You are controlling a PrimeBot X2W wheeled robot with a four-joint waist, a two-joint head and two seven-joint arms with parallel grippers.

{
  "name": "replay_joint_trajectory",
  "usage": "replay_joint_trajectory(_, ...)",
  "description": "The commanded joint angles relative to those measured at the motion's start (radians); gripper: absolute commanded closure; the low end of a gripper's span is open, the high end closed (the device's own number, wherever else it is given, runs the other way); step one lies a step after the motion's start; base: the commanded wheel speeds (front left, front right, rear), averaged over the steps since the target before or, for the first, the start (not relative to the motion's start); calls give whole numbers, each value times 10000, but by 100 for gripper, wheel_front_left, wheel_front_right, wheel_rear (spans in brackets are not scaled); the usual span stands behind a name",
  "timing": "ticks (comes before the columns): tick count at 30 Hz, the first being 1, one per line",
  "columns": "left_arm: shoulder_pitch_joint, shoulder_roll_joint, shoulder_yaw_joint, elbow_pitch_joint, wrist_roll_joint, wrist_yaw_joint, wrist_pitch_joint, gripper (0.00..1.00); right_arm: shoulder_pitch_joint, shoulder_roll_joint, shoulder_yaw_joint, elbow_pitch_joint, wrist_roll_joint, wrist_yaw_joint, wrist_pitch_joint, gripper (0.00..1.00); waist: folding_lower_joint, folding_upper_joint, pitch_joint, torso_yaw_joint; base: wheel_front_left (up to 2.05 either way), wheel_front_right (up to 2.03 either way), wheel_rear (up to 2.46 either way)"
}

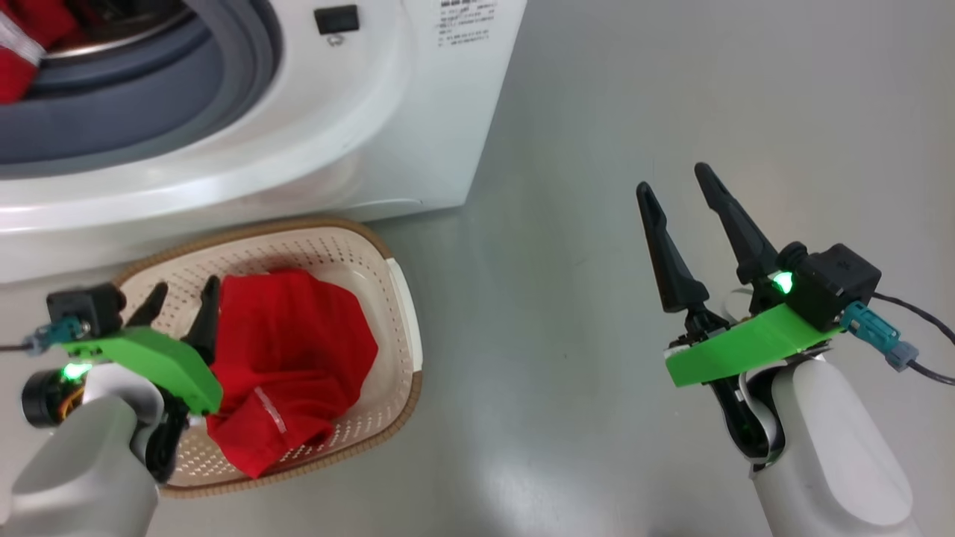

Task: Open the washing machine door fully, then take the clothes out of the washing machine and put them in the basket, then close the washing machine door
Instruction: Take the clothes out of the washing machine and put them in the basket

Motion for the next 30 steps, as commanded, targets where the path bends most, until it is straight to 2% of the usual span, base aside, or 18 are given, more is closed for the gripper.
replay_joint_trajectory(1,230,394,413,-151,161,-30,-122,0,297,38,224,-191,-37,16,-48,0,0,0,-280,122,0,0,0)
replay_joint_trajectory(16,1806,105,3579,-1912,2727,-31,-123,0,722,-210,246,68,190,16,-48,0,0,0,-1501,363,0,0,0)
replay_joint_trajectory(23,2894,-135,5218,-3295,3939,-31,-123,0,1071,-417,188,150,296,16,-48,0,0,0,-2182,429,0,0,0)
replay_joint_trajectory(30,4073,-460,6391,-4721,4929,-31,-124,0,1538,-568,98,216,409,16,-48,0,0,0,-2906,496,0,0,0)
